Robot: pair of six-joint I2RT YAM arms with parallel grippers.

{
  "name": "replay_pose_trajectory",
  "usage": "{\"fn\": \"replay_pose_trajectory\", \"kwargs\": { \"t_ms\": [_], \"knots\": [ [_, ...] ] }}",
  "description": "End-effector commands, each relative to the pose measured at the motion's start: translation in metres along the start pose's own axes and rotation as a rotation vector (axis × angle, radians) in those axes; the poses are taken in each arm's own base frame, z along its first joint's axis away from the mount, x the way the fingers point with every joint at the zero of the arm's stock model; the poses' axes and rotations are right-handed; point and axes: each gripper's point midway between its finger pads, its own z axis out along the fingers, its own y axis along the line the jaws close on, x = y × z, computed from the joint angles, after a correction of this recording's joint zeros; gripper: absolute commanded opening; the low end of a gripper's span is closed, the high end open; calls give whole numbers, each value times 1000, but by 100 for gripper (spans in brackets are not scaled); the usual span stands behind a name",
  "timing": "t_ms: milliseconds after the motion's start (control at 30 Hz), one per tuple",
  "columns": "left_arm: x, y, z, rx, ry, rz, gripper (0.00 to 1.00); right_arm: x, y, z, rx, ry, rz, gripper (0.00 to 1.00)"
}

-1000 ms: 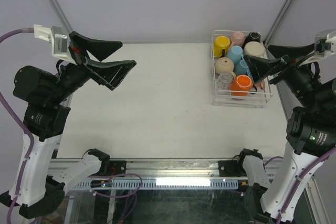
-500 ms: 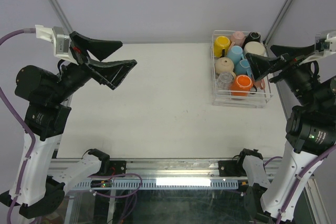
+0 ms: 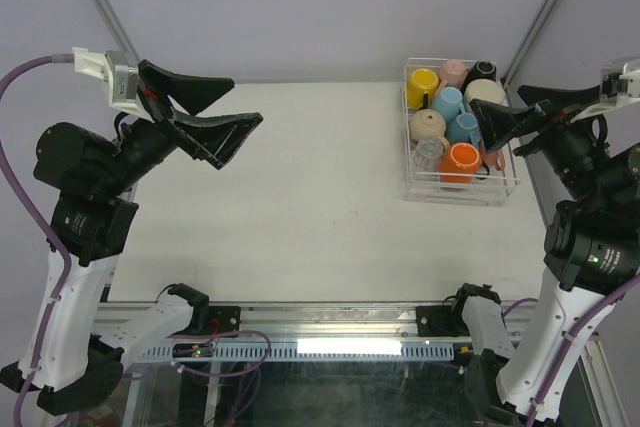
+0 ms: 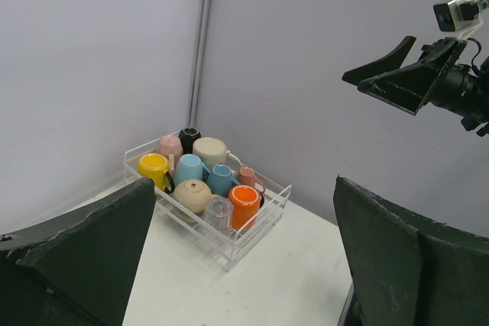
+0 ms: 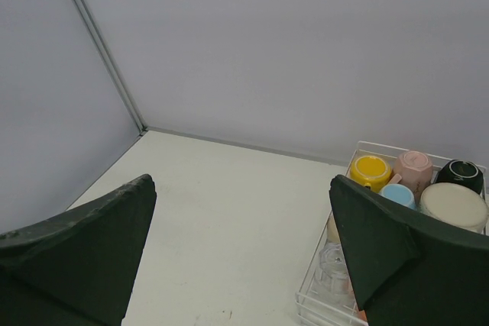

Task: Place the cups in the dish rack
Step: Reset both arms

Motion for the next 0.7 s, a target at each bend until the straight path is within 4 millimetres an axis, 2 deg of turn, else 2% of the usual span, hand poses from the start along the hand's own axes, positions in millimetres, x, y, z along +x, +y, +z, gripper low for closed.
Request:
{"fn": "replay_pose_trajectory", "kwargs": {
  "t_ms": [0, 667],
  "knots": [
    [1, 6, -1, -22, -3, 6, 99, -3, -3, 1, 11, -14, -23, 99],
    [3, 7, 0, -20, -3, 9, 99, -4, -6, 2, 21, -15, -36, 99]
  ]
}}
